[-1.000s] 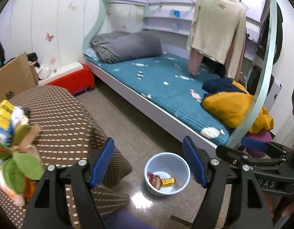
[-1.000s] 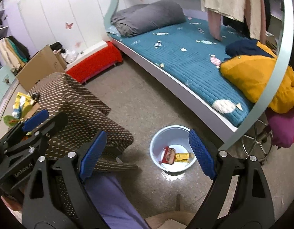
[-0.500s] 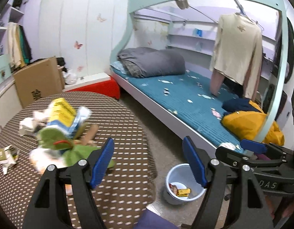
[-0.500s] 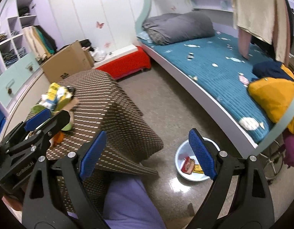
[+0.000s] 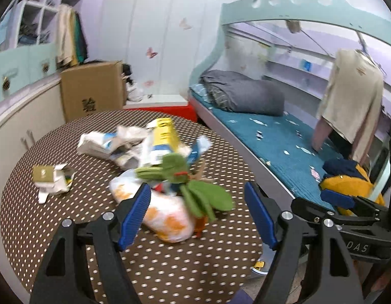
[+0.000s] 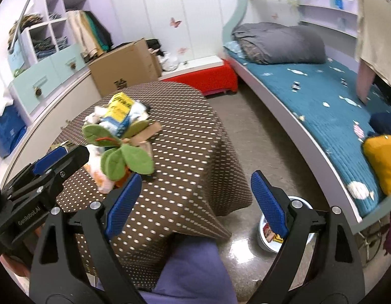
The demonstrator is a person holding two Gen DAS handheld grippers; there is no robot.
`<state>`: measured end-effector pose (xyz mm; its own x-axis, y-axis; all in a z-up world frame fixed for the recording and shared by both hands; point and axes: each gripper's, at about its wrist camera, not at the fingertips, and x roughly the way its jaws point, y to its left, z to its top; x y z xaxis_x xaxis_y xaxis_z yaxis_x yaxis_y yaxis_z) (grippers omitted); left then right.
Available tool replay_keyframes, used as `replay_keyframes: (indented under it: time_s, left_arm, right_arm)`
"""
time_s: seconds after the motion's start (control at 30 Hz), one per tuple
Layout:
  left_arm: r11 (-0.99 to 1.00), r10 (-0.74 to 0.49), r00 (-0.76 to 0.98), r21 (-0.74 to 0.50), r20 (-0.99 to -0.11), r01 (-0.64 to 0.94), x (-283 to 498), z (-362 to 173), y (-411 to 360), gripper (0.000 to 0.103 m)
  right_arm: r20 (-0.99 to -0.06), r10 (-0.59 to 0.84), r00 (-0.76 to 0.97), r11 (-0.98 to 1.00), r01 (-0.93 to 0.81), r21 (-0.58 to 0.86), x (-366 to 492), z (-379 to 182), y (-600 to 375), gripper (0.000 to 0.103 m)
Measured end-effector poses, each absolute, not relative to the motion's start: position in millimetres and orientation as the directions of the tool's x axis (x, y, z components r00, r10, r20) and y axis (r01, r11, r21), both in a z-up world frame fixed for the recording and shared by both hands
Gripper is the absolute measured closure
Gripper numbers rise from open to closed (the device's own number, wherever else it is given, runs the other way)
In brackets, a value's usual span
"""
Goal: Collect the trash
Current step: 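Move both tools back to the table toward the plant toy and white bag, then grasp the white printed bag with left tool while right tool grasps green plant toy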
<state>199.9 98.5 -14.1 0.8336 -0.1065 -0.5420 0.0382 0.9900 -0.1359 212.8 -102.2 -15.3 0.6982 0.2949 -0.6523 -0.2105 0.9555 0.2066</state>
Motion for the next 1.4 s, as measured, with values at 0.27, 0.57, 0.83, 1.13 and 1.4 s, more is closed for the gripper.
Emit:
replay_keyframes:
  time_s: [0.27,0.57,0.83,1.13,1.4]
  left_arm:
    - [0.96,-0.117,0.776,-0.27,-0.619,-0.071,219.1,-36.8,138.9,0.029]
    - [0.91,-0.174,0.704,-0.385,-0.689,-0.152,255.9,-72.3,155.5,0.034]
    - [0.921,-0.173,0.723,-0.37,-0.669,-0.121,244.3,-65.0,164.8,0.063]
    - [0.942,0.001,0.761,-0.255,-0.649,-0.218,208.7,-37.8,197.9,0.063]
    - [0.948,0.147,0.75,-0.125,-0.645,-0.294,185.3,-33.3,215.7,0.063]
  right_arm:
    - [-0.674,0.343,0.654,0.938,-0.284,0.201,230.5,-22.1,-67.0,0.017]
    - [-0.694,0.352,0.629,0.931,-0.315,0.186,243.1,-27.2,-52.7,0.017]
    - [-0.695,0.367,0.618,0.924,-0.332,0.193,250.5,-26.6,-44.1,0.017]
    - [-0.716,0.443,0.539,0.864,-0.47,0.181,258.3,-37.7,4.1,0.017]
    - [-0.746,0.355,0.563,0.892,-0.442,0.091,274.6,-52.0,27.6,0.078]
